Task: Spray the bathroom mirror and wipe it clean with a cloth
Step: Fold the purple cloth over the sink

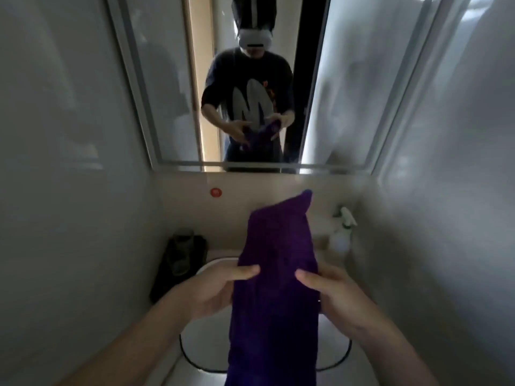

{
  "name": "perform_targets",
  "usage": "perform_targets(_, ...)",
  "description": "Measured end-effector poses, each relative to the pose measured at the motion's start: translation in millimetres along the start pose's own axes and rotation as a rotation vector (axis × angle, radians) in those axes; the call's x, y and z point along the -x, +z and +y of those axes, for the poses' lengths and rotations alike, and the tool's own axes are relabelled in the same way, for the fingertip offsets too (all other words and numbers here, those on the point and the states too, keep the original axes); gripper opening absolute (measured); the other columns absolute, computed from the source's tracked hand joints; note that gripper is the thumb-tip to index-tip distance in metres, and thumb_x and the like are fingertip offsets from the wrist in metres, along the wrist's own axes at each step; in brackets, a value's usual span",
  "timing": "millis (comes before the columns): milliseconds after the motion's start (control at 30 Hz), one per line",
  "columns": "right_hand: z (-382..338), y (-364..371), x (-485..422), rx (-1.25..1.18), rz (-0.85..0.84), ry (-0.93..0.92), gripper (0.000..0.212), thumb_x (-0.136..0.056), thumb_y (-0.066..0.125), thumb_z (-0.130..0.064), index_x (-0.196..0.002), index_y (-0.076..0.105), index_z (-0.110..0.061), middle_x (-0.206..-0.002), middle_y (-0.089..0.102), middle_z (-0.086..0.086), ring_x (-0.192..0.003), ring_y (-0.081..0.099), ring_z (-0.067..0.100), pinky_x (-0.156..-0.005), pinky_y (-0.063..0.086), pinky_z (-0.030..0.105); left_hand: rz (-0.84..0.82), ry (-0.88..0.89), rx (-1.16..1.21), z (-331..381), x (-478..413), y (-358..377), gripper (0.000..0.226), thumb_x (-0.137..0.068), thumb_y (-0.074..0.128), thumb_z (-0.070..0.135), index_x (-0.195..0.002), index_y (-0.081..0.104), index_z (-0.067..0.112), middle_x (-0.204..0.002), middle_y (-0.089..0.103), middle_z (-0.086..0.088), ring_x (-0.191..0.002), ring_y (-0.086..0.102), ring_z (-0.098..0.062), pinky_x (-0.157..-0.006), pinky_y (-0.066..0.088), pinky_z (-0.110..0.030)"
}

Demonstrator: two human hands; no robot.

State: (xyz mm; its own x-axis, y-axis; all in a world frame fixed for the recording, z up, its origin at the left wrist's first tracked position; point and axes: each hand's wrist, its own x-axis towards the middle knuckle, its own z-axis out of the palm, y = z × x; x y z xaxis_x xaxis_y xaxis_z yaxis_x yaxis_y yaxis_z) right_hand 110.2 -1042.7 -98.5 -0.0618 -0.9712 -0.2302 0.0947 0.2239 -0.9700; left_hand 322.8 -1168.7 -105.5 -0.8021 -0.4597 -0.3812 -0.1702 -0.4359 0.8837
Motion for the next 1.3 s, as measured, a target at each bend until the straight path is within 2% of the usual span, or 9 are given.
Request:
perform_targets(100,37,11,-17,0.035,0.178,0.178,0.017,-0.085,0.065,-0.007,-0.094,0.080,-0.004,-0.101,0.078,0.017,-0.096,0.075,0.031,-0.080,0.056,0.039,0.280,-0.121,-0.055,-36,-4,-12,0.034,-0.091,0.068,-0.003,-0.124,0.066,-0.010,-0.130,0.066,-0.028,-0.125,0.061,-0.042,-0.112,0.046,-0.051)
perform_targets(333,-26,18,-77,0.185,0.196,0.028,0.017,-0.089,0.069,-0.003,-0.096,0.079,-0.014,-0.094,0.080,0.005,-0.088,0.077,0.019,-0.077,0.058,0.031,0.436,0.025,-0.248,37,5,-62,0.025,-0.085,0.080,0.008,-0.109,0.077,0.013,-0.107,0.080,-0.002,-0.100,0.075,-0.015,-0.079,0.059,-0.024)
perform_targets(567,-5,50,-95,0.333,0.323,-0.042,0.017,-0.081,0.075,-0.001,-0.083,0.079,-0.018,-0.086,0.079,0.002,-0.087,0.074,0.018,-0.074,0.056,0.028,0.771,0.115,-0.134,15,10,-80,0.076,-0.074,0.085,-0.004,-0.136,0.047,0.019,-0.123,0.063,-0.010,-0.109,0.066,-0.025,-0.097,0.057,-0.042)
perform_targets(767,12,70,-117,0.424,0.239,0.025,0.033,-0.082,0.074,0.000,-0.068,0.076,-0.031,-0.068,0.076,-0.009,-0.066,0.073,0.004,-0.058,0.053,0.020,0.607,0.020,-0.413,3,38,-100,0.072,-0.074,0.087,-0.003,-0.126,0.049,0.030,-0.122,0.060,-0.012,-0.108,0.063,-0.027,-0.092,0.058,-0.042)
perform_targets(867,13,85,-133,0.523,0.183,0.063,0.003,-0.081,0.077,-0.008,-0.079,0.079,-0.007,-0.076,0.078,0.008,-0.077,0.075,0.023,-0.066,0.060,0.035,0.617,-0.052,-0.662,-1,49,-108,0.064,-0.078,0.081,-0.004,-0.130,0.052,0.018,-0.128,0.051,-0.004,-0.112,0.054,-0.019,-0.081,0.052,-0.026)
perform_targets(967,18,103,-145,0.537,0.151,0.094,0.021,-0.080,0.079,-0.009,-0.086,0.073,0.010,-0.081,0.076,0.020,-0.077,0.074,0.030,-0.069,0.057,0.036,0.733,-0.067,-0.832,-7,62,-118,0.043,-0.087,0.070,0.000,-0.125,0.058,0.017,-0.117,0.054,0.002,-0.099,0.054,-0.011,-0.063,0.041,-0.012)
perform_targets(1100,31,128,-146,0.582,0.124,0.054,0.022,-0.080,0.080,-0.009,-0.090,0.062,-0.015,-0.062,0.069,-0.002,-0.055,0.061,0.002,-0.047,0.040,0.009,0.917,-0.062,-1.004,-20,76,-125,0.020,-0.090,0.066,0.007,-0.109,0.066,0.014,-0.104,0.062,-0.001,-0.093,0.061,-0.016,-0.065,0.048,-0.023)
perform_targets(1200,42,142,-141,0.574,-0.002,-0.020,0.048,-0.081,0.076,-0.008,-0.117,0.053,-0.031,-0.071,0.072,-0.003,-0.061,0.065,0.003,-0.053,0.043,0.010,1.025,-0.109,-1.110,-32,84,-130,0.021,-0.091,0.070,0.023,-0.111,0.067,0.017,-0.110,0.056,-0.004,-0.104,0.057,-0.022,-0.075,0.044,-0.031)
perform_targets(1300,47,156,-136,0.736,-0.195,-0.096,0.033,-0.076,0.080,-0.022,-0.103,0.067,-0.036,-0.087,0.070,-0.013,-0.075,0.065,-0.001,-0.060,0.044,0.014,1.083,-0.190,-1.270,-37,93,-135,0.025,-0.089,0.072,0.034,-0.109,0.069,0.019,-0.114,0.051,-0.006,-0.109,0.053,-0.026,-0.076,0.043,-0.033)
